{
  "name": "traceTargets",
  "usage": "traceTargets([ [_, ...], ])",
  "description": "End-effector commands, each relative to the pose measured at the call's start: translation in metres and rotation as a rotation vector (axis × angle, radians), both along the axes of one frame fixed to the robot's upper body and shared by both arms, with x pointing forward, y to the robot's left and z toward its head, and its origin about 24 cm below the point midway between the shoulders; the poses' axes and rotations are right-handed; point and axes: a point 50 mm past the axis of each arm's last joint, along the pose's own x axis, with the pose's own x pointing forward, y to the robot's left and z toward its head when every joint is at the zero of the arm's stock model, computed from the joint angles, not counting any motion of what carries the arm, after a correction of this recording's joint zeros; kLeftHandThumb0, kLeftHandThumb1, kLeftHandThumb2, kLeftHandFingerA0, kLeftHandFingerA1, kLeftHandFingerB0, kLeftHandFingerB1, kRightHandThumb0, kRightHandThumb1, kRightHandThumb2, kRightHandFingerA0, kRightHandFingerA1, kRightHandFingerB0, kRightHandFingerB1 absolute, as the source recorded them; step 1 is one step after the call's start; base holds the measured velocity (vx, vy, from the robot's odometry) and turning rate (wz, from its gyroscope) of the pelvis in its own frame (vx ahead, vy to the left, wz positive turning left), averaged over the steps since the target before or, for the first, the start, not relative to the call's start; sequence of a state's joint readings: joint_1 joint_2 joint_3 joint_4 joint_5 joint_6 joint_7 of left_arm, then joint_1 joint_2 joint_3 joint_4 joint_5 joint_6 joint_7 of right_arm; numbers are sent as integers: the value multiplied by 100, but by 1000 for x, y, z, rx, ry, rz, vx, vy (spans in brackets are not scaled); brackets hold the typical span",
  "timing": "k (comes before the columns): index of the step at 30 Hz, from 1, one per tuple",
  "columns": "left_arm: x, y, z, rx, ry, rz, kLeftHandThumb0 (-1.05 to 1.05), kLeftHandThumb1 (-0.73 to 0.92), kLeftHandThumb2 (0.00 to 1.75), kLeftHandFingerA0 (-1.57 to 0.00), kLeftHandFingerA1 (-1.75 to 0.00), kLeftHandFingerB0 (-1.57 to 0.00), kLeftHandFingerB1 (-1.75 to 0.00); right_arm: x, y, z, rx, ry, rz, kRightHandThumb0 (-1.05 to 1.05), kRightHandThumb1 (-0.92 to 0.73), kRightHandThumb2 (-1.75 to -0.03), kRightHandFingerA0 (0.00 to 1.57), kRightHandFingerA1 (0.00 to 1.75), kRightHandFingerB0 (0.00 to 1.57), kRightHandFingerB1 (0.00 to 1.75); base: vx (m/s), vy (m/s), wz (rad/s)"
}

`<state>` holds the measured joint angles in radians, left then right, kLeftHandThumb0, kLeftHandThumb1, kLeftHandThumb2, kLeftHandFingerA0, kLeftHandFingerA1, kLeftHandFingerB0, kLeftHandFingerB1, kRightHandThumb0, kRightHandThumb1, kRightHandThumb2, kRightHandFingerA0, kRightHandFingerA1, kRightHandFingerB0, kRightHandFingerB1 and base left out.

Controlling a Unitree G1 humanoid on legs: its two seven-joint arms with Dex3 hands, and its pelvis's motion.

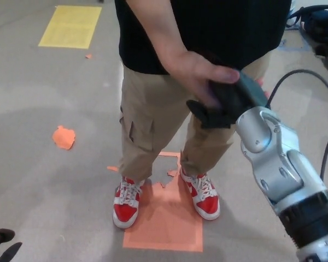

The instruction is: The robot extends its right arm to grab a person's hand and shakes it

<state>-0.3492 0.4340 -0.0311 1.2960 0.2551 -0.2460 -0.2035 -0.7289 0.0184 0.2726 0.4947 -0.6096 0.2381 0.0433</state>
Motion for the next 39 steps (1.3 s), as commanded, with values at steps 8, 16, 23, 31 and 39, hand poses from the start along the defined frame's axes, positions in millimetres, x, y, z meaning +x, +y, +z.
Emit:
traceTargets([
  [8,-5,7,2,9,10,-8,-75,91,69,-22,-31,-17,-29,2,-39,-59,69,187,-56,-86,-57,-87,0,0,0,0,0,0,0],
  [16,-4,8,2,42,8,3,-77,92,68,-24,-31,-21,-29,-16,-82,-51,144,6,-118,-90,-63,-93,0,0,0,0,0,0,0],
  [23,-7,8,0,62,3,-5,-75,92,68,-28,-33,-24,-31,-35,-145,-67,223,38,-277,-81,-90,-67,0,0,0,0,0,0,0],
  [31,-8,7,-1,37,29,-11,-74,92,70,-24,-31,-18,-29,-44,-179,-80,277,74,-373,-83,-92,-68,0,0,0,0,0,0,0],
  [39,-9,6,-3,19,34,14,-77,91,68,-24,-31,-20,-29,-54,-198,-91,312,113,-437,-90,-77,-110,0,10,0,7,0,0,0],
])
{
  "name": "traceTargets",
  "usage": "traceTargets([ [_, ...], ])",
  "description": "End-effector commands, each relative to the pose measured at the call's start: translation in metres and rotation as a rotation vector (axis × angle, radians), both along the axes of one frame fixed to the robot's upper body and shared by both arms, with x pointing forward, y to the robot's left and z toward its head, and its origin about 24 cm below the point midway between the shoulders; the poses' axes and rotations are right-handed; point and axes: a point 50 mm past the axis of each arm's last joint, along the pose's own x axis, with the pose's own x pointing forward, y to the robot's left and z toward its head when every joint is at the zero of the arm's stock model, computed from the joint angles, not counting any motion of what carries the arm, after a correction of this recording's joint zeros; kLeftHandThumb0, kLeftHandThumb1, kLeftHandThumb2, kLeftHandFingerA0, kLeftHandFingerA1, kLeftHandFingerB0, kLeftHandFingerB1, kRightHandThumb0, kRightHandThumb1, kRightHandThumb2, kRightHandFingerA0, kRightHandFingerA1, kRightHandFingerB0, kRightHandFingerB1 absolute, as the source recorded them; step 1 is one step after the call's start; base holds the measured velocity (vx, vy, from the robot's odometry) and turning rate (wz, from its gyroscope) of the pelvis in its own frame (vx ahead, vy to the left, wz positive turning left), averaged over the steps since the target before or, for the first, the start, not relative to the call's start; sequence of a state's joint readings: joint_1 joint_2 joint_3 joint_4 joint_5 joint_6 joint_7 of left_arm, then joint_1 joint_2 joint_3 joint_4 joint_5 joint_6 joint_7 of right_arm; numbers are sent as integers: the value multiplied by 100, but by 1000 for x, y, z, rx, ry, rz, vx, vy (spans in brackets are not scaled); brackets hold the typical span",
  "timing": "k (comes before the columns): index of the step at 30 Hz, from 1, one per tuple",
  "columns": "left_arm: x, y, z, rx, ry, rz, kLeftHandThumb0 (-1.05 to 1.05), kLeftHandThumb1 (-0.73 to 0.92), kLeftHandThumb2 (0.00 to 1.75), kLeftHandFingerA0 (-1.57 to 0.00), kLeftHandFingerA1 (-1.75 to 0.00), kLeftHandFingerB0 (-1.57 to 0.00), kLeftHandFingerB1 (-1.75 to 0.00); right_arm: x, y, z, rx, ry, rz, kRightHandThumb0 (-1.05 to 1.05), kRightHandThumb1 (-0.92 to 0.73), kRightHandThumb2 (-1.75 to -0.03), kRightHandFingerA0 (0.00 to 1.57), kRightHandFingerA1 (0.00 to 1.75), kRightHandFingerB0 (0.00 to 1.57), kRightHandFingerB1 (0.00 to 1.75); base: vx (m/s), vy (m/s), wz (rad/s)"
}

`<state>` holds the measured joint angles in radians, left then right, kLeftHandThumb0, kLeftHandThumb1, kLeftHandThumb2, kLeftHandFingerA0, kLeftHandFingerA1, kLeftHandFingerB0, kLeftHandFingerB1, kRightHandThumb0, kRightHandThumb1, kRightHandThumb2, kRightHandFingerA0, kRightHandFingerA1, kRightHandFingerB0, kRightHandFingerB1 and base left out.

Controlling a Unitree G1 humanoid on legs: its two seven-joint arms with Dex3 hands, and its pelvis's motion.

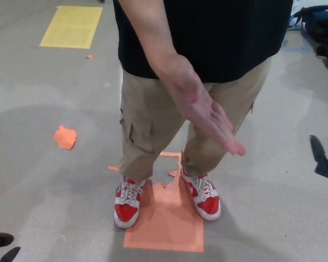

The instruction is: The robot extends its right arm to grab a person's hand and shakes it

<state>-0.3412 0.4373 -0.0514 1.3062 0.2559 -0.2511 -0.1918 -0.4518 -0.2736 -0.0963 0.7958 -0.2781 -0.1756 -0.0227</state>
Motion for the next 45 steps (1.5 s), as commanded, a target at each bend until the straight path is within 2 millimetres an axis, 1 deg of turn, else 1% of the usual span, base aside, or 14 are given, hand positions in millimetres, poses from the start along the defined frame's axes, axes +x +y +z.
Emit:
traceTargets([
  [1,-4,5,0,-1,16,8,-76,92,69,-24,-31,-19,-29,-8,-15,-10,2,46,-39,-93,-78,-110,0,8,0,4,0,0,0],
  [5,-4,2,-1,-6,19,-2,-76,92,68,-25,-31,-20,-29,-13,-20,-24,-31,143,-45,-93,-79,-110,0,9,0,4,0,0,0],
  [6,-2,0,-1,8,15,-16,-75,92,70,-25,-31,-20,-29,-17,-23,-36,-5,230,-53,-79,-88,-67,0,4,0,0,0,0,0],
  [7,-1,0,-1,12,16,-22,-73,92,70,-26,-31,-21,-29,-22,-24,-46,-11,304,-52,-85,-75,-108,0,14,0,10,0,0,0],
  [10,0,-3,-2,6,22,-30,-76,92,70,-23,-31,-19,-29,-30,-28,-58,-15,397,-54,-81,-88,-66,0,4,0,1,0,0,0],
  [14,-5,-8,-8,-10,36,-33,-76,92,70,-23,-31,-19,-29,-56,-33,-85,63,570,-49,-83,-82,-110,0,12,0,10,0,0,0],
  [18,-16,-9,-16,22,72,-64,-81,91,72,-25,-32,-18,-29,-81,-37,-104,149,704,-43,-73,-92,-74,0,0,0,0,0,0,0],
  [19,-20,-11,-19,12,74,-56,-76,92,69,-29,-33,-23,-30,-91,-40,-111,183,750,-48,-90,-91,-115,0,6,0,4,0,0,0],
  [28,-42,-23,-37,-8,148,-95,-78,92,70,-23,-32,-16,-29,-166,-61,-142,329,1018,-226,-84,-76,-93,0,15,0,15,0,0,0],
  [32,-43,-23,-39,-4,155,-73,-35,53,111,0,-47,0,-47,-170,-60,-145,306,1051,-240,-84,-76,-94,3,22,0,18,0,0,0],
  [33,-45,-29,-43,-10,169,-86,-35,53,111,0,-47,0,-47,-178,-65,-146,304,1068,-282,-78,-74,-111,0,28,1,23,0,0,0],
  [34,-46,-29,-43,-11,168,-87,-76,92,69,-22,-32,-15,-28,-179,-66,-146,303,1069,-285,-79,-92,-68,1,24,0,21,0,0,0],
  [40,-41,-28,-40,-6,149,-83,-75,92,69,-24,-32,-19,-29,-172,-63,-144,296,1077,-276,-78,-91,-69,1,21,1,23,0,0,0],
  [45,-37,-27,-38,12,142,-92,-76,92,71,-28,-33,-22,-30,-166,-62,-142,286,1065,-236,-81,-78,-113,0,22,0,18,0,0,0],
])
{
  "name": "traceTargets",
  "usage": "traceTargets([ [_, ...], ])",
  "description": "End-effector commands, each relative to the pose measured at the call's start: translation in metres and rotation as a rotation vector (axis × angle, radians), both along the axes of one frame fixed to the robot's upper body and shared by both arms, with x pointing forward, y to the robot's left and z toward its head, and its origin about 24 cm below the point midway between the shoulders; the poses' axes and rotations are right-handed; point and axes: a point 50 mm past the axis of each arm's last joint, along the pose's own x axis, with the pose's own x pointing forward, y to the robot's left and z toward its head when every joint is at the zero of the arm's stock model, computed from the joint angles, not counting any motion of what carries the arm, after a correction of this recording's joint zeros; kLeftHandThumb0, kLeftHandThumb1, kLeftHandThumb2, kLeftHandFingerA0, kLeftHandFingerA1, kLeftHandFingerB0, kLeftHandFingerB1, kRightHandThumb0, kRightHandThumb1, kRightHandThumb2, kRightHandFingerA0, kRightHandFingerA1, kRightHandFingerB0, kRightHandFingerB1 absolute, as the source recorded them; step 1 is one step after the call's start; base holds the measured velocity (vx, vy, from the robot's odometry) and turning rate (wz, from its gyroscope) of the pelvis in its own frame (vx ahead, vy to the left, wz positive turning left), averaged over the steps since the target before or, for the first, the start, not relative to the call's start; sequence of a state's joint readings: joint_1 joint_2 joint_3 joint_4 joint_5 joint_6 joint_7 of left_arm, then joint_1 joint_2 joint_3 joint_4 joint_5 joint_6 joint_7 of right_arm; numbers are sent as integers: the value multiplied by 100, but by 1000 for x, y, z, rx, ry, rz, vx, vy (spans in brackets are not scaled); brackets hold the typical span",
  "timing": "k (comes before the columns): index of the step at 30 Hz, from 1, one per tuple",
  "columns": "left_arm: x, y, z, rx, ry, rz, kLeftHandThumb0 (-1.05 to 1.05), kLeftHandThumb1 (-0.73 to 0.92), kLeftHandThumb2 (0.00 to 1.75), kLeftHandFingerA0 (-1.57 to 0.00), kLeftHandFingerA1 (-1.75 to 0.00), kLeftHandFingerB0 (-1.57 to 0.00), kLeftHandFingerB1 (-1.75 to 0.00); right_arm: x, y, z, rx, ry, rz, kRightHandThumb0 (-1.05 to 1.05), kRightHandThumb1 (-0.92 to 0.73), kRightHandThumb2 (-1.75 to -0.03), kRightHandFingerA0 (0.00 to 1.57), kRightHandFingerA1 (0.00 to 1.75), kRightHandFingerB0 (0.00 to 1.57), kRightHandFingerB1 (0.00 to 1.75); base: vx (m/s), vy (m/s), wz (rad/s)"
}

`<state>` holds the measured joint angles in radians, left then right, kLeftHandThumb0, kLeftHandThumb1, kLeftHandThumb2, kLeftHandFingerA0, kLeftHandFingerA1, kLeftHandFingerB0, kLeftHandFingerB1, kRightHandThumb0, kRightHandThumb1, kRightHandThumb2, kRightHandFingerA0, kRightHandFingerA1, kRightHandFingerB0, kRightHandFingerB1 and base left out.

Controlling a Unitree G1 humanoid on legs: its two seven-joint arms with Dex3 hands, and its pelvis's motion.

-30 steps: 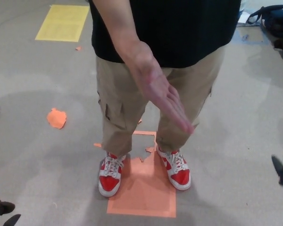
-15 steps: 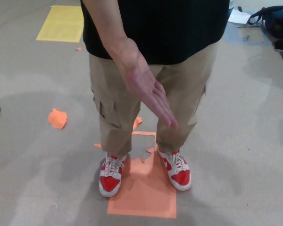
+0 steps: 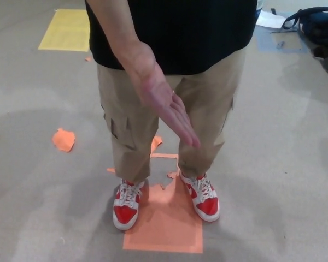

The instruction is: The robot extends its right arm to grab a person's hand and shakes it

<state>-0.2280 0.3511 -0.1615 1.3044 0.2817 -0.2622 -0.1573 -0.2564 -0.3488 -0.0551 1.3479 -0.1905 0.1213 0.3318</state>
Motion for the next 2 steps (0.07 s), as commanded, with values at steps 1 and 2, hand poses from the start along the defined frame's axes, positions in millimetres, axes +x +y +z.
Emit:
traceTargets([
  [1,2,6,4,35,-11,-2,-75,92,70,-29,-34,-24,-31,5,-5,5,5,-5,-6,-79,-77,-113,0,23,0,19,0,0,0],
  [2,2,6,4,34,-14,-4,-75,92,70,-29,-34,-24,-31,5,-5,5,4,-8,-9,-79,-77,-113,0,23,0,19,0,0,0],
])
